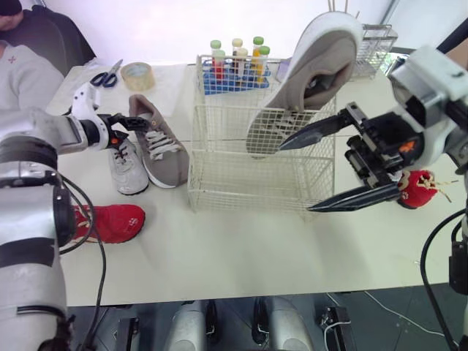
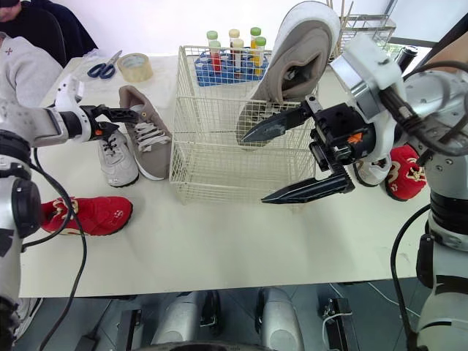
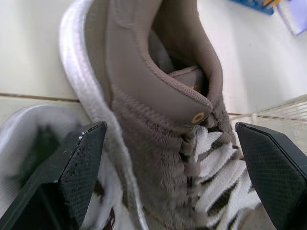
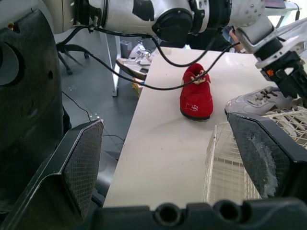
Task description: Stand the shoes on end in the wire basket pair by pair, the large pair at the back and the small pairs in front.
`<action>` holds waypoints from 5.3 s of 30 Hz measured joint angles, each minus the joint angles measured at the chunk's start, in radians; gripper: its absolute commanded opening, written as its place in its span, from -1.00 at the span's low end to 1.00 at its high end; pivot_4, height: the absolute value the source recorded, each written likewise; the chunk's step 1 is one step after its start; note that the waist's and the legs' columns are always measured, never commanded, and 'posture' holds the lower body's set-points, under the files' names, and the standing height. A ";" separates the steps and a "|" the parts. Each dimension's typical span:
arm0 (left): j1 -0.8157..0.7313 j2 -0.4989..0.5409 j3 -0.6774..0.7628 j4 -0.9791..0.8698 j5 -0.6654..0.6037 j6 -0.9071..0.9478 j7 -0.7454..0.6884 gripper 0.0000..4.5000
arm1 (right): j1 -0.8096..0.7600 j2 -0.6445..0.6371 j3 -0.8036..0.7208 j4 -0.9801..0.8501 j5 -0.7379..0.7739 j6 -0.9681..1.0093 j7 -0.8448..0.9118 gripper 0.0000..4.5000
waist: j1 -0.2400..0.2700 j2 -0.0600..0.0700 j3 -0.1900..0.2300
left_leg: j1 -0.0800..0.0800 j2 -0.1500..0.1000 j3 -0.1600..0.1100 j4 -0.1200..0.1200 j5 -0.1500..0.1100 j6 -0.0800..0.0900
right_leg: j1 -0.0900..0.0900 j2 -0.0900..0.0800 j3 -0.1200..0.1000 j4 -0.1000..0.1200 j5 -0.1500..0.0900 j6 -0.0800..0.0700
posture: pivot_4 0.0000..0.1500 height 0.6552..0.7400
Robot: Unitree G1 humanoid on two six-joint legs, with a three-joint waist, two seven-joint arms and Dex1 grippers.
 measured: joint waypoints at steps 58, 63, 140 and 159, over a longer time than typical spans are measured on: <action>0.091 -0.489 0.139 -0.647 0.150 -1.063 -0.047 -0.91 | 0.746 -0.032 -0.769 -0.232 0.425 0.402 -0.737 1.00 | 0.050 -0.005 0.001 | -0.002 0.000 -0.002 0.014 -0.006 0.011 | 0.007 -0.002 -0.001 0.000 0.003 0.003 | 1.00 1.00; 0.079 -0.510 0.138 -0.612 0.158 -1.090 -0.048 -0.91 | 0.852 0.035 -0.799 -0.292 0.469 0.329 -0.807 1.00 | 0.048 -0.005 0.001 | -0.002 0.001 -0.002 0.014 -0.006 0.011 | 0.006 -0.001 -0.001 0.000 0.003 0.003 | 1.00 1.00; 1.558 -0.365 -0.052 -2.244 -0.338 -0.250 0.405 0.99 | 1.002 0.220 -0.666 0.235 -0.146 -0.228 -0.897 1.00 | 0.052 0.030 -0.025 | 0.005 0.000 -0.003 0.012 -0.012 0.019 | 0.017 -0.001 0.001 -0.011 0.001 -0.002 | 1.00 1.00; 1.622 -0.403 -0.273 -2.149 -0.083 -0.403 0.404 0.99 | 0.913 0.422 -0.476 0.180 -0.402 -0.340 -1.179 1.00 | 0.022 0.032 -0.027 | 0.000 0.000 -0.002 0.011 -0.012 0.021 | 0.011 -0.001 0.001 -0.013 0.001 -0.002 | 1.00 1.00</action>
